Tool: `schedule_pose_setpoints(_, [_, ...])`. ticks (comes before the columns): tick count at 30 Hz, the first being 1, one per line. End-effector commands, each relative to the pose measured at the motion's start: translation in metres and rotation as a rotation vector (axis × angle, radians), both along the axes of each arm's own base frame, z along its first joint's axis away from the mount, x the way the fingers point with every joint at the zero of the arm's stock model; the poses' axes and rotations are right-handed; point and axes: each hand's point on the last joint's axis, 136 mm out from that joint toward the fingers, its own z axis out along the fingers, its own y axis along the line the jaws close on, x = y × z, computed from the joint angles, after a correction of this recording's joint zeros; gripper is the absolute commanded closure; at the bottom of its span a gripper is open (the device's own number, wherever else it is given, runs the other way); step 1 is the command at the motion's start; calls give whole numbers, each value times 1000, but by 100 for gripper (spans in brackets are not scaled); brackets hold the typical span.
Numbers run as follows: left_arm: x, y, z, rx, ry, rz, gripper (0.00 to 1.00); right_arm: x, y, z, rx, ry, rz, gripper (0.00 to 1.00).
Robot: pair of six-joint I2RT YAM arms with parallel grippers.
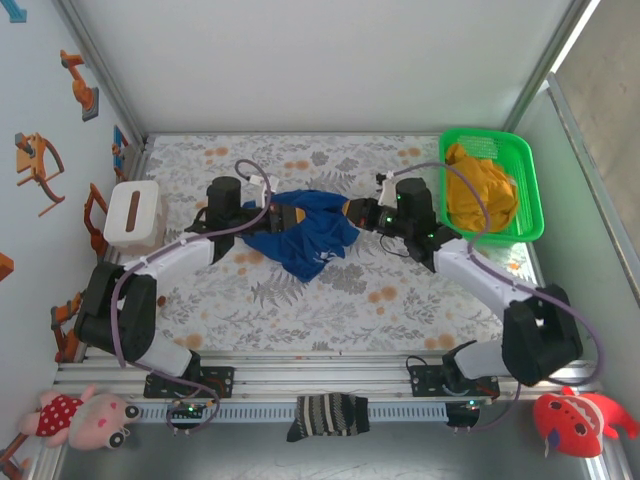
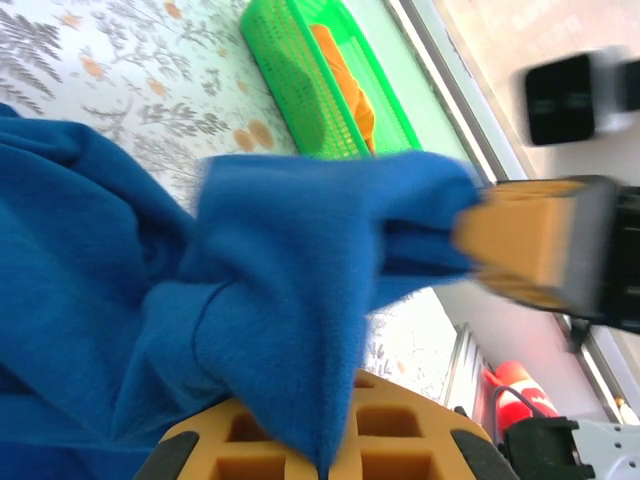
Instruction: Fold the inside-out t-shirt
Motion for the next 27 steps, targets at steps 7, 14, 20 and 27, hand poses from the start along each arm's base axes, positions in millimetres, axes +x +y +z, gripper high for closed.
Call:
schedule_pose_setpoints(7, [22,11,2,-8,1,-3,60,-27,6,84,133,-141,102,100])
schedule_pose_setpoints(14, [-8,9,22,-18,-36,34,49,-20,9,62,132,-105,95,100])
schedule_pose_setpoints(20, [-27,-9,9,168,-106,80,45,-21,7,55,127,-89,83,100])
schedule_pose_setpoints(27, [-4,-8,-23,364,-135,165,44,-24,5,53,132,-78,75,100])
